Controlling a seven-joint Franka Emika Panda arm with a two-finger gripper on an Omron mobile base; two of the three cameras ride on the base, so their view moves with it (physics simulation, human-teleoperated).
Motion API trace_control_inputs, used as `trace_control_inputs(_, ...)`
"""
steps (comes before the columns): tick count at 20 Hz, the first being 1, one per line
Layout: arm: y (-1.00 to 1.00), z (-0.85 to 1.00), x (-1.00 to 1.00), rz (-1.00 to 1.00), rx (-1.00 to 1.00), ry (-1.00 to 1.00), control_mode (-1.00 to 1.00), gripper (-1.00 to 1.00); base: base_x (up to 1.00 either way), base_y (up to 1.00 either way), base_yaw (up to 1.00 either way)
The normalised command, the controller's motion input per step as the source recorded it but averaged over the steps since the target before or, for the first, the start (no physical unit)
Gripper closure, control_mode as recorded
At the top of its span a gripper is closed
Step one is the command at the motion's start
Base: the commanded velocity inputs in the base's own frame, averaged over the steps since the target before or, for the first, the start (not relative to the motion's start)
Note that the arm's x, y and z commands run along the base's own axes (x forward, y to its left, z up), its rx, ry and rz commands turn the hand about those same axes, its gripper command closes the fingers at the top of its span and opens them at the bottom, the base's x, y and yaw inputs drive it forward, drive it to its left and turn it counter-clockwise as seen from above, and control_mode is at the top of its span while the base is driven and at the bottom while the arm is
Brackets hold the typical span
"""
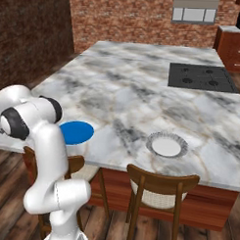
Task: Pick the chicken drumstick and onion from their plates and place them in the bowl. Then put the bowl in the fridge.
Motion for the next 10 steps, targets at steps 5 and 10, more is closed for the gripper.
trace_control_inputs(5, -0.38, 0.52, -0.49, 0.23, 0.0, -0.1, -1.0, 1.0, 0.0, 0.0, 0.0)
trace_control_inputs(10, -0.47, 0.38, -0.5, 0.26, 0.0, -0.14, -1.0, 1.0, 0.0, 0.0, 0.0)
